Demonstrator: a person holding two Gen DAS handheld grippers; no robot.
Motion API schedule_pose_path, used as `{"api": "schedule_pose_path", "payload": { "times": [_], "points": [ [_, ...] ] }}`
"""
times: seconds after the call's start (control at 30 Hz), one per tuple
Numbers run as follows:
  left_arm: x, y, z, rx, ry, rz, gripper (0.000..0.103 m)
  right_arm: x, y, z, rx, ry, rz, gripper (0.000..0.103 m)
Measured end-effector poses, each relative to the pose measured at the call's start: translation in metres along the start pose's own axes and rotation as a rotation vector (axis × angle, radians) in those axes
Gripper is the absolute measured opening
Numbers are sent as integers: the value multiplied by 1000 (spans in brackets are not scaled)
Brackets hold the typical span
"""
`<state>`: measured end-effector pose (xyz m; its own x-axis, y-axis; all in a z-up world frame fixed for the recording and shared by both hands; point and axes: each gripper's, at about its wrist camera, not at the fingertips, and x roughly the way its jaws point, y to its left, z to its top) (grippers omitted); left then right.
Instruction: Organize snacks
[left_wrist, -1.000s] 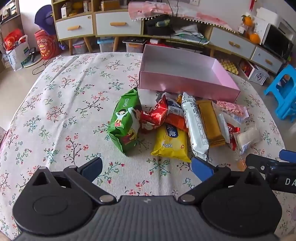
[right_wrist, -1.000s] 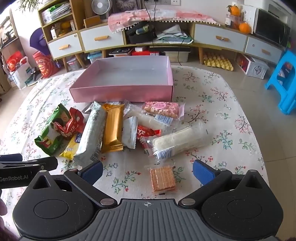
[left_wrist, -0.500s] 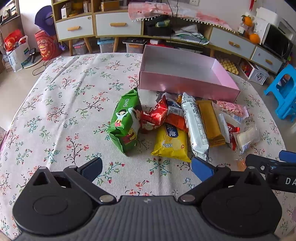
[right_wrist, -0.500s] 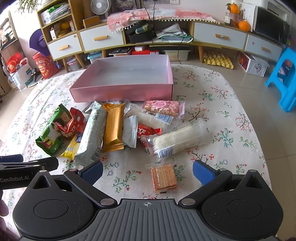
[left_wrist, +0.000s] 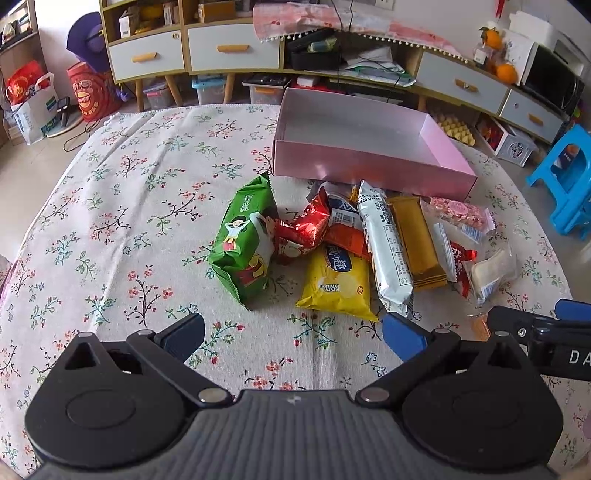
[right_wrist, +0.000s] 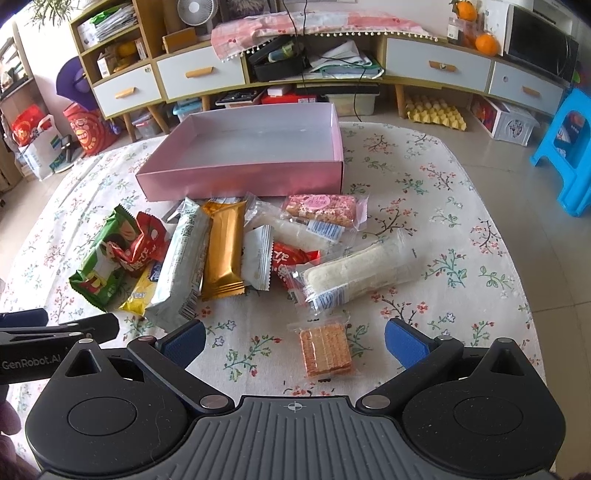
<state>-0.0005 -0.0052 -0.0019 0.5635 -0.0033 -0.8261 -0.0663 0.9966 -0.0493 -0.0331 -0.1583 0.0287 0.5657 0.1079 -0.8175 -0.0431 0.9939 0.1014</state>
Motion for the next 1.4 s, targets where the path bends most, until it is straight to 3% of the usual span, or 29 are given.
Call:
{"api": "schedule_pose_path", "payload": {
  "times": [1.4],
  "points": [
    [0, -4, -4, 14, 2, 5, 103, 2, 5, 3, -46, -15, -23, 103]
  ]
}}
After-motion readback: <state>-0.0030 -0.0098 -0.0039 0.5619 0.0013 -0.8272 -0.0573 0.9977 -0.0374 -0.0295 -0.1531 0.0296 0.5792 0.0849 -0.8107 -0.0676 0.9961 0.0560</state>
